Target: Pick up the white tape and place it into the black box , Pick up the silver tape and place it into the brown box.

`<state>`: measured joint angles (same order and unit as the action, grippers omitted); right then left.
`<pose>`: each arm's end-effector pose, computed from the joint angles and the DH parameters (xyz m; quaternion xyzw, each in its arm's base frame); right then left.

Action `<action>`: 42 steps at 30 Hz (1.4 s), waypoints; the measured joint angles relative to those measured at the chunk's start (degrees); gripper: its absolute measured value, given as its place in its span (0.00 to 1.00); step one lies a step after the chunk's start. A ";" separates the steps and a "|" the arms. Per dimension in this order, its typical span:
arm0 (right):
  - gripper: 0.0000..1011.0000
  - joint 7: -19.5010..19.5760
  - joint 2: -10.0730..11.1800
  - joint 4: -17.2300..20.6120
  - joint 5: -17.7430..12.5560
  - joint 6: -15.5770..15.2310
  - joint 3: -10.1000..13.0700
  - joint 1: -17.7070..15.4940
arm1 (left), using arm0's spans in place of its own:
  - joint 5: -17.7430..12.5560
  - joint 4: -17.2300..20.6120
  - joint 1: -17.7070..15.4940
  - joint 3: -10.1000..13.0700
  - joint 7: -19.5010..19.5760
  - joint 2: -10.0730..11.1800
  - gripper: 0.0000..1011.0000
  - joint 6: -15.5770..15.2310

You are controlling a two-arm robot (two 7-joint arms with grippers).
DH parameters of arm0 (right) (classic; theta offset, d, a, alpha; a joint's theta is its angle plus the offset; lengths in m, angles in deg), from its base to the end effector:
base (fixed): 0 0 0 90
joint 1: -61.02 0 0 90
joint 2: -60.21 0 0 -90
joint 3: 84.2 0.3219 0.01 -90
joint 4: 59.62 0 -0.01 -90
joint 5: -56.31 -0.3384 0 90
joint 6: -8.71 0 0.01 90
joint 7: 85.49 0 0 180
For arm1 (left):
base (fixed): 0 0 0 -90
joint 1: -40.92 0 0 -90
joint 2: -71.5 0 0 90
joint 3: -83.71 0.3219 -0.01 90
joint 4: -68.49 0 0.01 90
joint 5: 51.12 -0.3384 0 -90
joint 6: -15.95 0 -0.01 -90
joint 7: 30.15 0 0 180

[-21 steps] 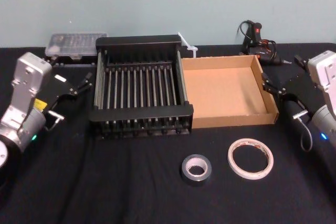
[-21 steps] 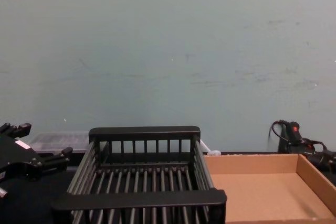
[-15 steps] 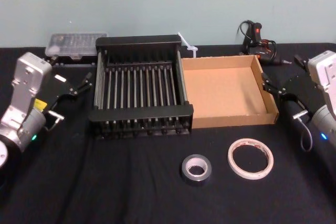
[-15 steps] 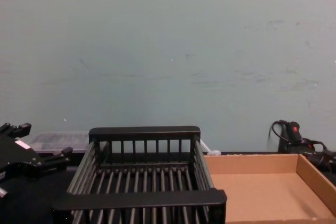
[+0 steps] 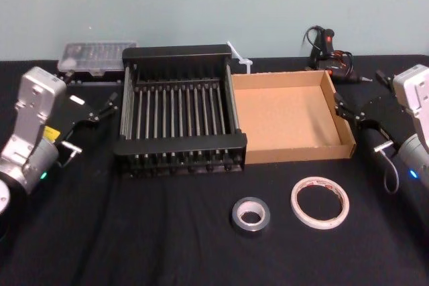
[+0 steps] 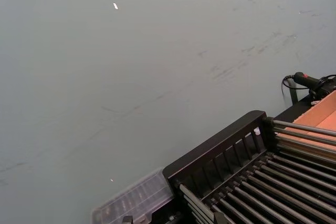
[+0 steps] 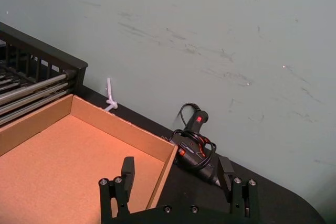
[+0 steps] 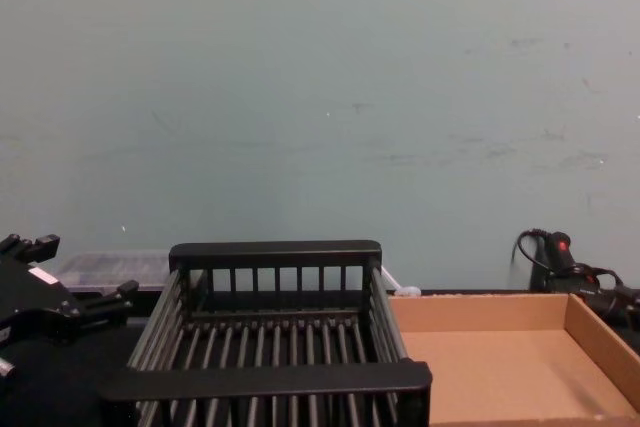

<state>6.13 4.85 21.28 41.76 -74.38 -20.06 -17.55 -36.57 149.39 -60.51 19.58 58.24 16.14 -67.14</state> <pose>0.3913 -0.0930 -0.3337 -0.1414 -0.1324 -0.5799 0.7913 0.3912 0.0929 -0.3337 0.1415 -0.1324 0.5798 0.7914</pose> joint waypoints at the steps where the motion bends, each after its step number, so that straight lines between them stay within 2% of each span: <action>1: 0.99 0.00 0.00 0.00 0.00 0.00 0.00 0.00 | 0.00 0.00 0.00 0.00 0.00 0.00 0.99 0.00; 20: 0.99 -0.06 -0.03 0.00 0.01 0.00 0.07 -0.01 | 0.00 0.00 0.00 0.00 0.00 0.00 0.99 0.00; 26: 0.99 -1.61 -0.35 0.27 -0.92 -0.69 1.82 0.13 | 0.00 0.00 0.00 0.00 0.00 0.00 0.99 0.00; 34: 0.99 -4.57 0.82 4.16 -3.33 -3.83 3.97 -1.85 | 0.00 0.00 0.00 0.00 0.00 0.00 0.99 0.00; 39: 0.99 -7.25 3.04 9.50 -6.43 -8.01 6.36 -5.18 | 0.00 0.00 0.00 0.01 0.00 0.00 0.99 0.00; 42: 0.99 -8.21 3.96 11.52 -7.82 -9.51 7.40 -6.77 | 0.00 0.00 0.00 0.00 0.00 0.00 0.99 0.00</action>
<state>-2.08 8.81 32.80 33.94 -83.89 -12.66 -24.32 -36.57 149.39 -60.51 19.58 58.23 16.14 -67.15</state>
